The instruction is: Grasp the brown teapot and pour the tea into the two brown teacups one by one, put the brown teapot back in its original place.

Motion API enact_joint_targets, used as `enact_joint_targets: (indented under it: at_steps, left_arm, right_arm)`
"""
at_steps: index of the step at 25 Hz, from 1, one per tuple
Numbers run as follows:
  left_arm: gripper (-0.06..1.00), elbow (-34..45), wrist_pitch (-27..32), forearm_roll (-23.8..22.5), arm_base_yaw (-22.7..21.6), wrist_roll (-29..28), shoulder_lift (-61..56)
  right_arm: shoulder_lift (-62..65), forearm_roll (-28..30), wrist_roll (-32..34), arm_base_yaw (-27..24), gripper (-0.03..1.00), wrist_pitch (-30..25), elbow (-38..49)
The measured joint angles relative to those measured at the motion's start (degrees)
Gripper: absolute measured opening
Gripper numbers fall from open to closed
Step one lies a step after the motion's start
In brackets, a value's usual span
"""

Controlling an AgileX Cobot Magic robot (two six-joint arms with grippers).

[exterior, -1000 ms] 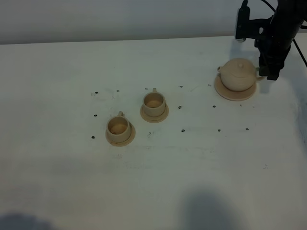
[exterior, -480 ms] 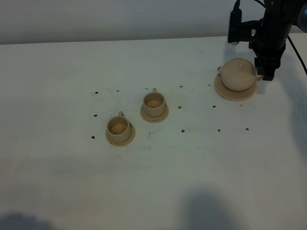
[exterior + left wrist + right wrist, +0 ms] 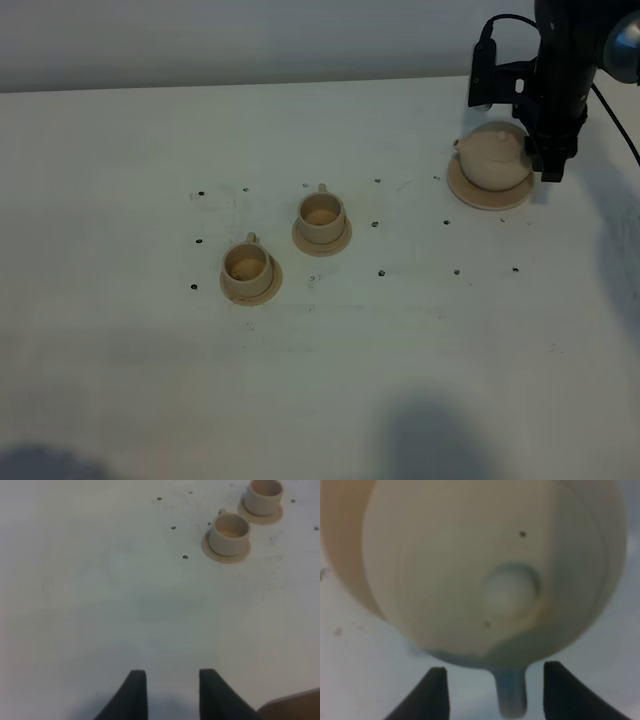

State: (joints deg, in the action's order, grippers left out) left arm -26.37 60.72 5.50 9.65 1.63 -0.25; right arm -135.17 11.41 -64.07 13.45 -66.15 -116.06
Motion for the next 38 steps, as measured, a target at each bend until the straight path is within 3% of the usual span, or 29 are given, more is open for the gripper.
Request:
enact_joint_targets:
  at_steps: [31, 38]
  left_arm:
    - [0.24, 0.00, 0.00, 0.00, 0.00, 0.00, 0.00]
    - [0.24, 0.00, 0.00, 0.00, 0.00, 0.00, 0.00]
  right_arm:
    - [0.00, -0.09, 0.11, 0.00, 0.38, 1.50, 0.00]
    - [0.00, -1.56, 0.06, -0.05, 0.25, 1.16, 0.00]
